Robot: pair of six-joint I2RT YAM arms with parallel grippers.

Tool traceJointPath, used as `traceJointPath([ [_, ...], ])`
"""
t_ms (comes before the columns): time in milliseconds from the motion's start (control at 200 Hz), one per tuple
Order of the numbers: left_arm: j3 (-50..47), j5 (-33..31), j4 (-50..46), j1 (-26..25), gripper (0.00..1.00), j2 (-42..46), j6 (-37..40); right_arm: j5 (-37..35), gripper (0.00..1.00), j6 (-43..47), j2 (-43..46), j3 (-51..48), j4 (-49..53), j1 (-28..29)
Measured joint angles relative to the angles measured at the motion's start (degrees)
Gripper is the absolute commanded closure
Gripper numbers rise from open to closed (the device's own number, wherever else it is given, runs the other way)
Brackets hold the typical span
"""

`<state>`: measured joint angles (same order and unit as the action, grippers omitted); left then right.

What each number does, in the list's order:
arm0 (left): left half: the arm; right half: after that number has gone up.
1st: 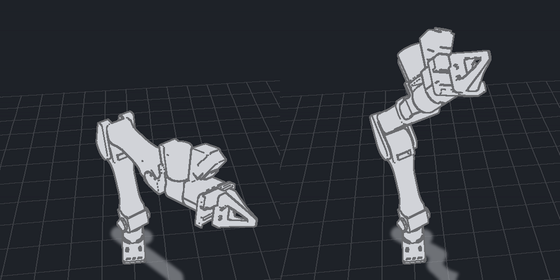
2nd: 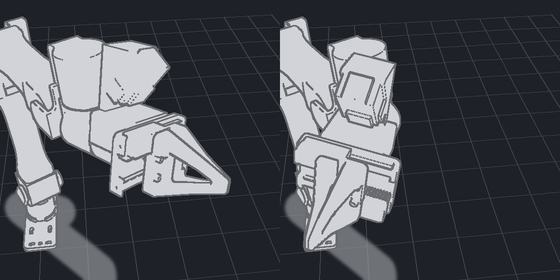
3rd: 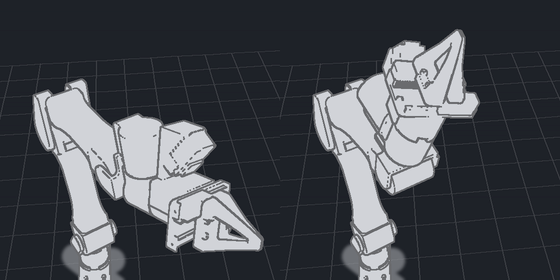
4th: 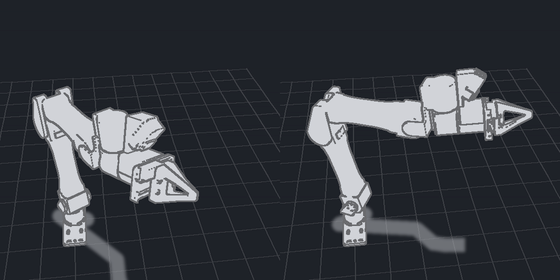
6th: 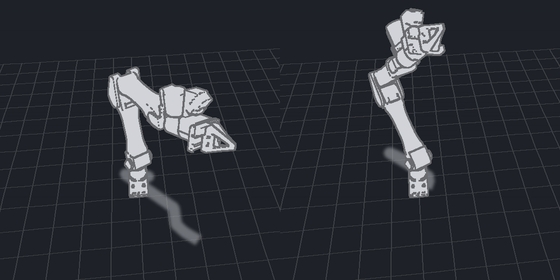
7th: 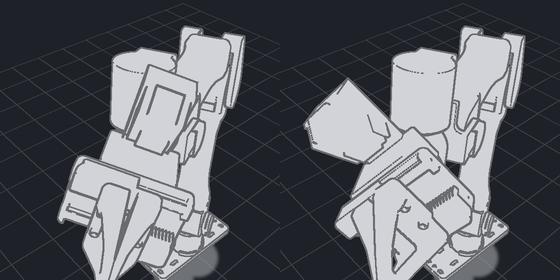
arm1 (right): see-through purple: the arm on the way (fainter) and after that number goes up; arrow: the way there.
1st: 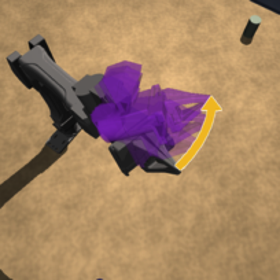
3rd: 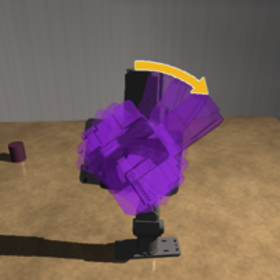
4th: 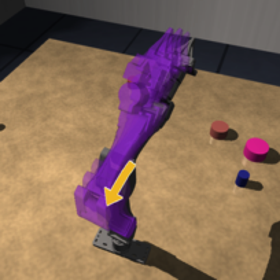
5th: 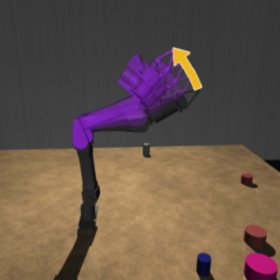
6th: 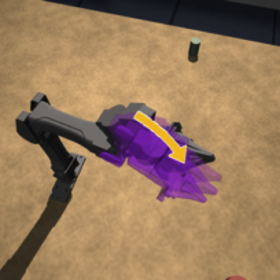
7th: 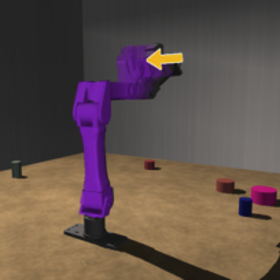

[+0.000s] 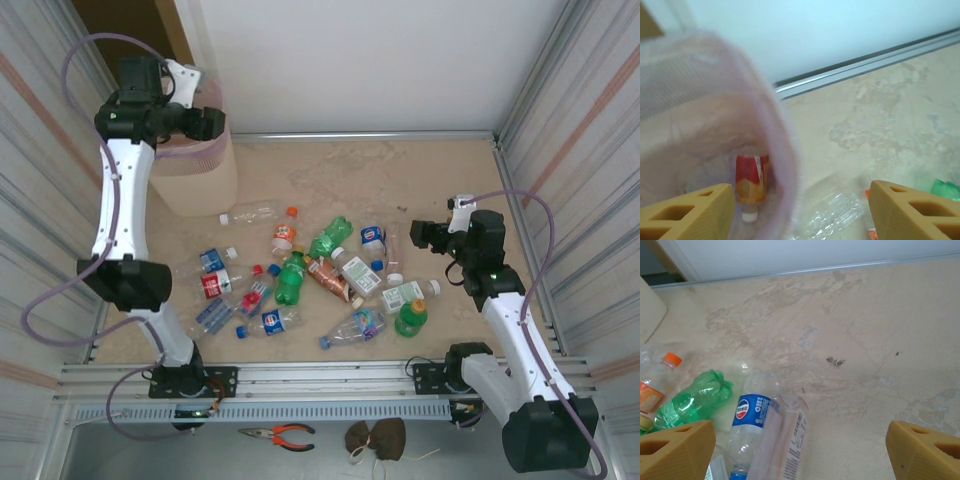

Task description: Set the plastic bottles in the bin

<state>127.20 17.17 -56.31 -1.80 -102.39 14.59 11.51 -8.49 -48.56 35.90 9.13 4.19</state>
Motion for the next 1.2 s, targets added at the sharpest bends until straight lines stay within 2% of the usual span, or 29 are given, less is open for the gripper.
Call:
traceJointPath([
  [230, -8.39, -2.25, 2.99, -9.16, 0.30, 6.45, 13.49, 0.00, 0.13, 0.00, 0.28, 0.00, 0.02, 0.09],
  [356, -14.99, -5.86, 4.15, -15.69, 0.30, 6.62, 20.65, 0.00, 0.13, 0.00, 0.28, 0.00, 0.00, 0.11],
  [461, -18.27, -8.72, 4.15, -18.88, 0.31, 5.38, 24.57, -0.02, 0.13, 0.00, 0.28, 0.00, 0.02, 0.33],
  [621, -22.01, -14.43, 4.42, -20.98, 0.32, 2.36, 28.76, -0.02, 0.13, 0.00, 0.28, 0.00, 0.00, 0.37],
  [822, -25.42, -18.49, 4.72, -22.23, 0.29, -4.04, 31.76, -0.04, 0.13, 0.00, 0.26, 0.00, 0.00, 0.46],
  [1202, -26.34, -26.40, 4.72, -22.27, 0.23, -16.04, 34.53, -0.94, 0.13, 0.04, 0.15, 0.00, 0.02, 0.85],
])
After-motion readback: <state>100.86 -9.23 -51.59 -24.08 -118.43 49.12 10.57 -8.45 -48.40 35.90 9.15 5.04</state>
